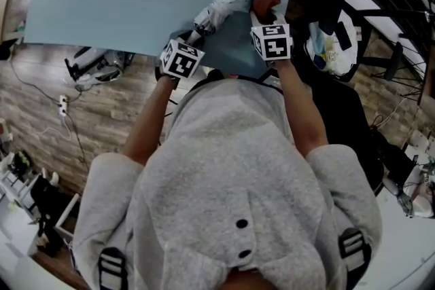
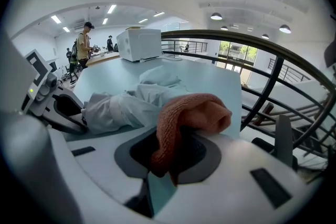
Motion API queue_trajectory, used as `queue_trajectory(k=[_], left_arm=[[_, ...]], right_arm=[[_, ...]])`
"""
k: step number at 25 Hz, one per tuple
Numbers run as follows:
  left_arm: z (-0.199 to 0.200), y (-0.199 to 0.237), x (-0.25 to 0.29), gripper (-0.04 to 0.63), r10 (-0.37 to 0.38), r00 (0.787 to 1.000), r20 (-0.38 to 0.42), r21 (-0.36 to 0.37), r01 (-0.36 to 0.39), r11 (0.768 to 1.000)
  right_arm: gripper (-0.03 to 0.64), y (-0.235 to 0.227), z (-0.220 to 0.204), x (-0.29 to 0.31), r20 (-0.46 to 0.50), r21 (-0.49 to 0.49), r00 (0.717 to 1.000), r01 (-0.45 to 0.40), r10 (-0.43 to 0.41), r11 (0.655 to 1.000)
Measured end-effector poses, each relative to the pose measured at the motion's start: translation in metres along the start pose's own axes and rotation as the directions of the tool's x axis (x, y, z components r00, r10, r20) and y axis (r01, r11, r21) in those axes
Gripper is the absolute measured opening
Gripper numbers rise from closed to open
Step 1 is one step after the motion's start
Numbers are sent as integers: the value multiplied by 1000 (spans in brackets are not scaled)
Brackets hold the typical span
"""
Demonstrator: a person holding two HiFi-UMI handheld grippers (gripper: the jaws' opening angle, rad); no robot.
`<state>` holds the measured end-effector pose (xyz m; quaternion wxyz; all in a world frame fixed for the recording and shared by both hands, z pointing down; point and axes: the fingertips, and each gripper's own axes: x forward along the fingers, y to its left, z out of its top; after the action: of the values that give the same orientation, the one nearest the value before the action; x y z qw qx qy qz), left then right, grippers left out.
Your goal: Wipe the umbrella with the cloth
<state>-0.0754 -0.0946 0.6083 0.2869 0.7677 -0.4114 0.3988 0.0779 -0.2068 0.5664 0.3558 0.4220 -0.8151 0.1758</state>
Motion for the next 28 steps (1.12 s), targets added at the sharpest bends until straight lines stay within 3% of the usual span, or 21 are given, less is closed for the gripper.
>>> queue_trajectory(k=[19,28], left_arm=[[-1,3,-2,161,-2,1000,-12,7,3,1000],[0,3,-2,163,-14,1000,-6,6,14,1000]], right_arm=[[81,14,-5,0,-29,23,995,-93,94,995],[81,22,-6,-1,-32,28,995,-91,92,995]])
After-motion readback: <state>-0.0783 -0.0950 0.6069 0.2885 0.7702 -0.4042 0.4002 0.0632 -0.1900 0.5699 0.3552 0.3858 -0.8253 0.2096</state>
